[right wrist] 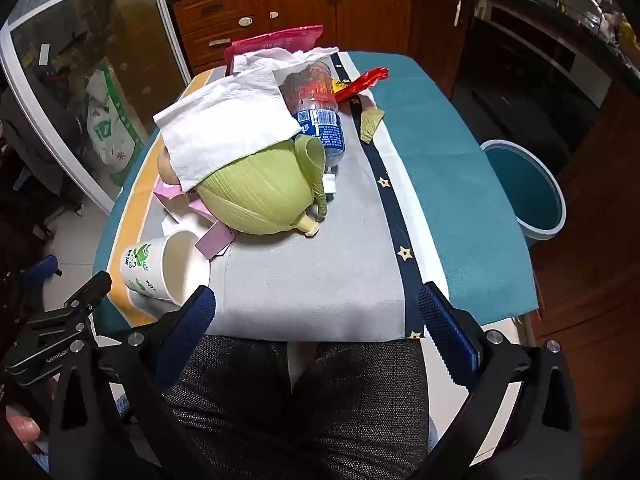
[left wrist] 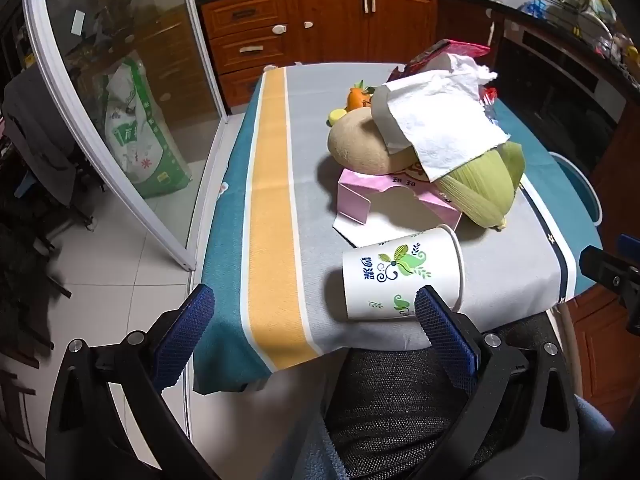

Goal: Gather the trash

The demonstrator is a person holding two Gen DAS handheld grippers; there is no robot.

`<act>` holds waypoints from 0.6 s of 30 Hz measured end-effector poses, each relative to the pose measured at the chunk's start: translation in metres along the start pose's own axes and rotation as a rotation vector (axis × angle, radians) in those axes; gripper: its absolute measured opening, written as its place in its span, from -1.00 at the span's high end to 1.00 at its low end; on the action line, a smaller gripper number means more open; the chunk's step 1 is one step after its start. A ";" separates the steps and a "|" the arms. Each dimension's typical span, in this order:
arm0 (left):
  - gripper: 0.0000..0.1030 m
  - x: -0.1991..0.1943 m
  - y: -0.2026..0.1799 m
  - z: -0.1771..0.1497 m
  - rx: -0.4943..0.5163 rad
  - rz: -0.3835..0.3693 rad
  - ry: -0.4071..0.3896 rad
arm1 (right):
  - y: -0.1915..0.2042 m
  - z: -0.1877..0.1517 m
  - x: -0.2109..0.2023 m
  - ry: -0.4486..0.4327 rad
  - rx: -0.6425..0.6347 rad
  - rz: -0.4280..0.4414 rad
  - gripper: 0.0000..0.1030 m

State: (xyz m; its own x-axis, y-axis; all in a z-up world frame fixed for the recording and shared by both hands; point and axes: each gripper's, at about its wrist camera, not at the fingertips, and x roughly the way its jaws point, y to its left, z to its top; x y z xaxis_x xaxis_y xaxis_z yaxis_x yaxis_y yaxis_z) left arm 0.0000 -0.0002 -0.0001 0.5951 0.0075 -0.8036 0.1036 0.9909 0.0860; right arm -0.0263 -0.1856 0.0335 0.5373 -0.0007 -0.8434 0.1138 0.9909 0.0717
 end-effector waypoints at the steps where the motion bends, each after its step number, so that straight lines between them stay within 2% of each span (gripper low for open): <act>1: -0.95 0.000 0.000 0.000 -0.001 0.001 0.000 | 0.000 0.000 -0.001 -0.005 0.001 0.002 -0.88; 18: -0.95 -0.006 -0.005 0.003 0.013 -0.020 0.000 | -0.004 0.001 -0.007 -0.005 0.011 0.002 -0.88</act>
State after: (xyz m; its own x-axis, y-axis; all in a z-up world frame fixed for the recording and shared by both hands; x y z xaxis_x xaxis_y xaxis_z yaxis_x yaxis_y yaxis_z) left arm -0.0015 -0.0057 0.0061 0.5924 -0.0120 -0.8055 0.1256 0.9890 0.0776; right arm -0.0296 -0.1901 0.0397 0.5416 0.0002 -0.8406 0.1224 0.9893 0.0792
